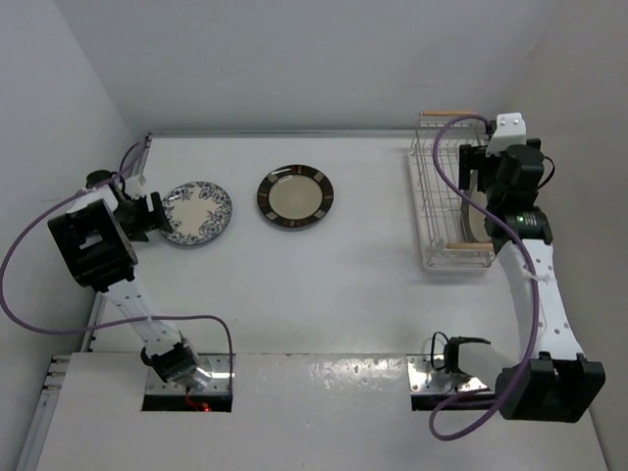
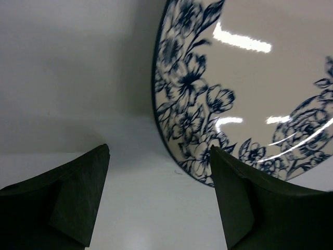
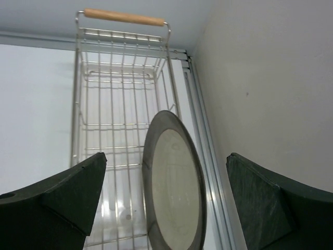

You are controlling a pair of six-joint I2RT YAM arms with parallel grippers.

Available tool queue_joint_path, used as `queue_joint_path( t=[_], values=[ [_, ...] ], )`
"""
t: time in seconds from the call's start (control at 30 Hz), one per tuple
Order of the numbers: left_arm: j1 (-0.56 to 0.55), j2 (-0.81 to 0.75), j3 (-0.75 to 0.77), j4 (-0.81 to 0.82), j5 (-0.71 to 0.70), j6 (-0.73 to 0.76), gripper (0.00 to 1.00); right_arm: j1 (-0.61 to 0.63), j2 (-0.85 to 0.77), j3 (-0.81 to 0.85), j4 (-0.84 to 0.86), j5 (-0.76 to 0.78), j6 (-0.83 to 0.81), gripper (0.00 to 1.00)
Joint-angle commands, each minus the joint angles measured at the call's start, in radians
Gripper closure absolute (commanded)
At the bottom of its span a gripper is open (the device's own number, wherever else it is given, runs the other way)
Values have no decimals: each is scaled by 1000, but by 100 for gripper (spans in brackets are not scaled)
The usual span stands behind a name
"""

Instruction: Load the plates into the dish rack

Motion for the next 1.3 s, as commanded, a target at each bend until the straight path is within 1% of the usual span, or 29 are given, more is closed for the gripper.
queue_joint_path(
  t=[0.0,0.03,0.07,0.13,0.17,0.2,0.27,0.3,0.4,0.43,0.5,0.57,0.6,0.67,0.7,0.73,0.77,0.8,0.83,0.87,0.9,0.93,0.97,1.0,1.03,1.13,1.27],
  values=[
    [-19,27,67,-12,112,5,18,49,-52,30,-14,6,45,4],
    [-19,39,67,-12,131,5,19,59,-66,24,-14,6,48,4],
    [-19,70,90,-12,144,5,23,80,-83,20,-10,7,66,4],
    [-28,97,104,-12,158,5,27,85,-112,5,-7,6,86,4],
    [-41,110,104,-12,168,5,30,120,-129,-1,0,3,92,4],
    [-41,128,104,-12,168,5,37,126,-137,-12,5,1,100,4],
    [-55,142,113,-22,149,14,46,144,-165,-19,5,-2,111,4],
    [-70,142,113,-22,119,14,60,151,-172,-23,3,-2,112,4],
    [-81,154,113,-31,109,14,92,178,-191,-30,-16,-6,112,4],
    [-81,154,113,-31,118,14,100,198,-195,-27,-21,-9,112,4],
    [-71,133,104,-31,146,37,100,212,-200,-30,-44,-40,164,4],
    [-71,101,104,-68,203,73,100,243,-200,-42,-50,-155,200,6],
    [-80,58,104,-86,229,136,100,252,-195,-46,-50,-192,209,7],
    [-119,4,115,-161,292,214,100,298,-165,-65,-50,-363,240,7],
    [-136,-25,115,-190,310,304,100,310,-151,-70,-46,-402,249,9],
    [-175,-91,124,-250,345,351,100,370,-134,-79,-40,-486,290,9],
    [-195,-123,124,-281,362,395,100,393,-102,-87,-29,-500,284,10],
    [-217,-157,124,-314,384,485,100,440,-64,-95,-12,-506,293,10],
    [-258,-189,133,-377,402,524,100,491,-19,-96,6,-499,321,10],
    [-281,-252,133,-402,414,553,100,520,4,-96,14,-494,327,10],
    [-304,-278,144,-419,415,572,100,565,48,-92,25,-491,333,10],
    [-352,-303,156,-451,415,598,100,604,97,-86,55,-479,345,10],
    [-376,-324,156,-466,404,607,100,626,119,-72,71,-471,349,10],
    [-402,-356,171,-480,404,607,100,663,181,-67,83,-462,358,10],
    [-427,-370,171,-494,404,607,100,689,206,-66,138,-450,367,10],
    [-536,-403,193,-549,454,626,100,749,311,-38,222,-453,398,10],
    [-619,-445,230,-591,516,637,100,801,427,8,282,-438,411,10]
  ],
)
